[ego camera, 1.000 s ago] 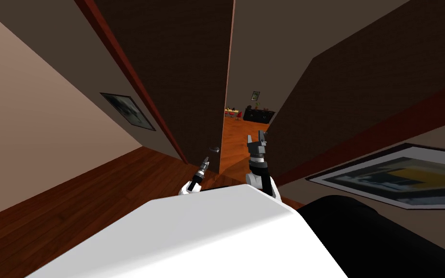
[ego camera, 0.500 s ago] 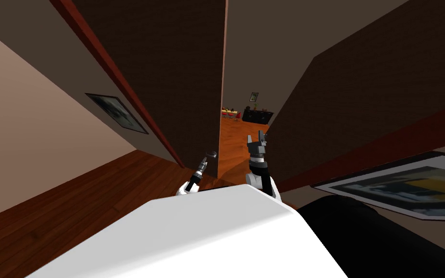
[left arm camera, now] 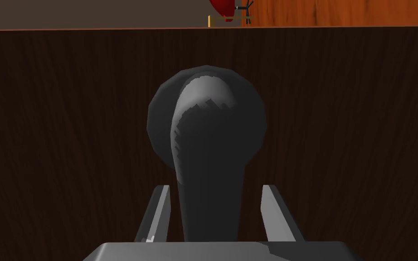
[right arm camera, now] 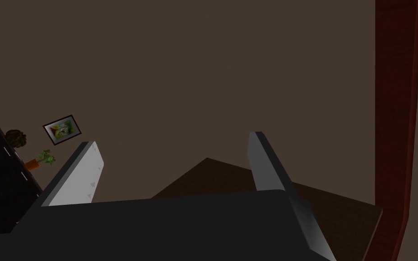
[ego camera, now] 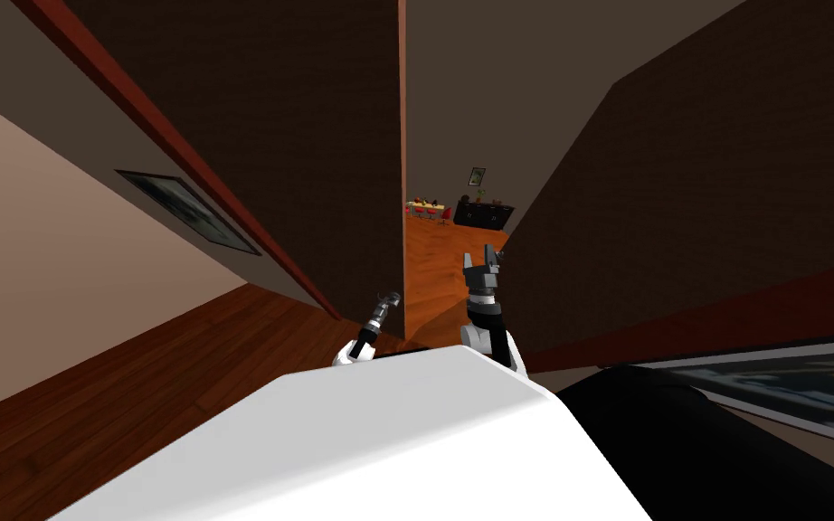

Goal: Push the door open

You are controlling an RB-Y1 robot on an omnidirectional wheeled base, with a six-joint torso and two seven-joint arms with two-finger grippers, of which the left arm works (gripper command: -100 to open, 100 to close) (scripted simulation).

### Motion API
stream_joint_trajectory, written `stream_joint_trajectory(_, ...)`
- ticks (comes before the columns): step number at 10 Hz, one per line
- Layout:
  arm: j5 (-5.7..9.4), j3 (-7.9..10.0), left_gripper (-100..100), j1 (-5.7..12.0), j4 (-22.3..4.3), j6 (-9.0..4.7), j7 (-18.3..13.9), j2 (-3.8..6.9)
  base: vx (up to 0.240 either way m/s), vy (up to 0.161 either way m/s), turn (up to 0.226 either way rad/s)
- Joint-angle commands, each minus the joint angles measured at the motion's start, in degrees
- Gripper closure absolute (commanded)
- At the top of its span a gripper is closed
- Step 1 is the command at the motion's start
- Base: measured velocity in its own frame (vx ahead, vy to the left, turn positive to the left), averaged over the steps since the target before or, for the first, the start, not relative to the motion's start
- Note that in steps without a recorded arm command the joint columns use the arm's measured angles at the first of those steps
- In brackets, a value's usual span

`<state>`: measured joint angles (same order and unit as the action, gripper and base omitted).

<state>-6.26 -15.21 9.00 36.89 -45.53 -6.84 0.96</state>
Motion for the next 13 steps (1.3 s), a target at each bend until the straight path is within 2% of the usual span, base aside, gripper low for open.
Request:
stream_joint_trajectory(1, 0.0, 0.0, 100, -0.03, -0.02, -0.01, 0.01, 0.03, -0.023, 0.016, -0.014)
stream_joint_trajectory(5, 0.0, 0.0, 100, -0.03, -0.02, -0.01, 0.01, 0.03, -0.003, 0.003, -0.006)
stream_joint_trajectory(6, 0.39, 0.79, 100, 0.3, 0.07, 0.07, 0.33, 0.62, 0.075, -0.061, 0.023)
stream_joint_trajectory(12, 1.28, 2.57, 100, 0.32, -0.07, 0.1, 1.04, 1.76, 0.121, -0.081, 0.026)
stream_joint_trajectory(13, 1.77, 3.57, 100, 0.33, -0.14, 0.11, 1.43, 2.21, 0.142, -0.11, 0.043)
